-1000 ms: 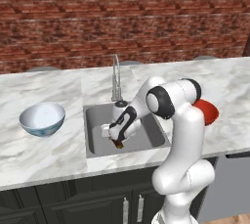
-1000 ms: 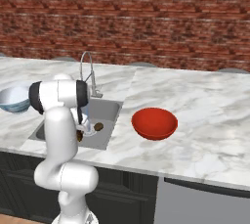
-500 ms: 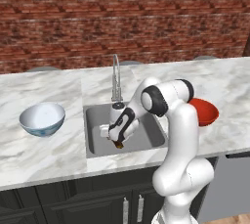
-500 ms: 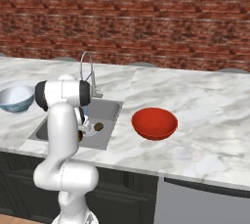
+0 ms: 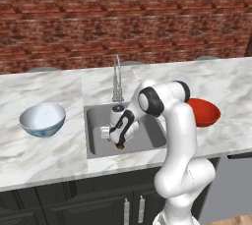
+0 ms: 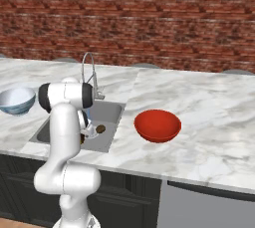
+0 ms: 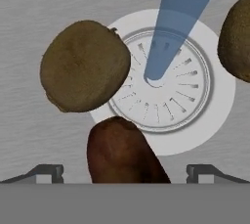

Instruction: Pick the kiwis from the sink and place them in one bowl. Place the sweet potato in the other bowl. Then turn off the sink faucet.

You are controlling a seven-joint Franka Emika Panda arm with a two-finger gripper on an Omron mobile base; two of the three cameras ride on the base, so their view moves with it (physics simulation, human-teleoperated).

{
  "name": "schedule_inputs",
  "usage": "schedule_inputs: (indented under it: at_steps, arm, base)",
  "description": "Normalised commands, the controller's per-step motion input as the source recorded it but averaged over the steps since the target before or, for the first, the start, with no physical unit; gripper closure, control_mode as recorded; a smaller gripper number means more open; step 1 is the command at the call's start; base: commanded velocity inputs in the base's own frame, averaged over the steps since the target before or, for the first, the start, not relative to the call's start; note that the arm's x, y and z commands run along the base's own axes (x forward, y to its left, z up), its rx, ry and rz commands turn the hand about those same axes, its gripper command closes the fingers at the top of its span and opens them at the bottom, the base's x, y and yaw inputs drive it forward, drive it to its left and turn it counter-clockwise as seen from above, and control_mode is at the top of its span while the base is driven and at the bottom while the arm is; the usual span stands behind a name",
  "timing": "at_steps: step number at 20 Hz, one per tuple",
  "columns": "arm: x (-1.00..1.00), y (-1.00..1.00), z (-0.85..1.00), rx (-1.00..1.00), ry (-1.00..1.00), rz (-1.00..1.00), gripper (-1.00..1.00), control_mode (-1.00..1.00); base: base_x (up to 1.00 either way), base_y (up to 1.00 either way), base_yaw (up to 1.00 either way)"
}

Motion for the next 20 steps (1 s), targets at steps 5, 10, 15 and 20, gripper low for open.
schedule_inputs:
  at_steps: [5,10,15,20]
  arm:
    - [0.03,0.00,-0.22,0.00,0.00,-0.02,-1.00,-1.00]
    - [0.00,0.00,-0.12,0.00,0.00,-0.01,1.00,-1.00]
    - [0.00,0.00,-0.01,0.00,0.00,0.00,1.00,-1.00]
    - [0.00,0.00,0.05,0.00,0.00,0.00,1.00,-1.00]
  base:
    - [0.00,0.00,0.00]
    - [0.00,0.00,0.00]
    - [0.00,0.00,0.00]
    - [0.00,0.00,0.00]
